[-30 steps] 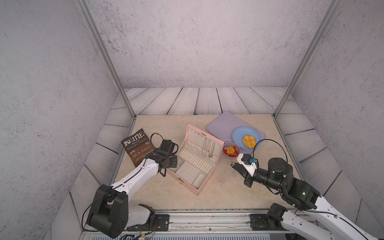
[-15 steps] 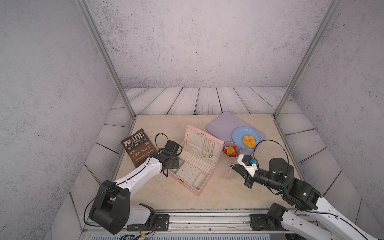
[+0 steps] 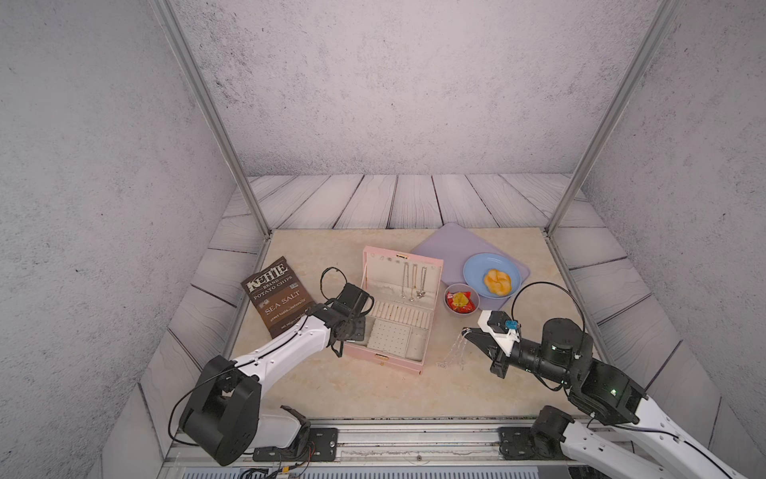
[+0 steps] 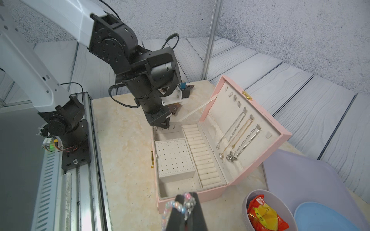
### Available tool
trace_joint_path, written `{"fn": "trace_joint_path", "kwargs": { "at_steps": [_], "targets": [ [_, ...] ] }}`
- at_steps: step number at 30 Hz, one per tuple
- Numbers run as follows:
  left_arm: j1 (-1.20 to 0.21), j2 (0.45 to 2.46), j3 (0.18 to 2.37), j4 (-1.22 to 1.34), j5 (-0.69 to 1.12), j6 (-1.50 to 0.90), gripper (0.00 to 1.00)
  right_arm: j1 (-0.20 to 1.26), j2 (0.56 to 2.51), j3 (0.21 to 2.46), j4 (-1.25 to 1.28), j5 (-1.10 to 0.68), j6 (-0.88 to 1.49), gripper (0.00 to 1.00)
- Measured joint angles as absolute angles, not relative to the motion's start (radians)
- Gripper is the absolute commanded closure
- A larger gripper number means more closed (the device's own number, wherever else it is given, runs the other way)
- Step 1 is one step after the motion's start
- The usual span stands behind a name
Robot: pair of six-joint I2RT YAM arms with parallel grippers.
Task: Put jewelry chain into jewelry box
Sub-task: Adjust the jewelry box at the center of the board.
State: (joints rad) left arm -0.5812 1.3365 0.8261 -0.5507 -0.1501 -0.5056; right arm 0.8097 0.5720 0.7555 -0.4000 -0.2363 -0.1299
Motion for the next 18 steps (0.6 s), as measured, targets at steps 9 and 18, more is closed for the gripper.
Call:
{"fn": "trace_joint_path", "kwargs": {
  "at_steps": [9, 18],
  "targets": [
    [-0.707, 1.265, 0.780, -0.554, -0.134, -0.714, 0.64, 0.810, 0.572, 0.756, -0.400, -0.236, -0.130, 1.00],
    [-0.716, 1.058, 0.802, -0.439, -0.191, -0.432, 0.42, 0.810, 0.611, 0.756, -0.356, -0.240, -0.130, 1.00]
  ]
}}
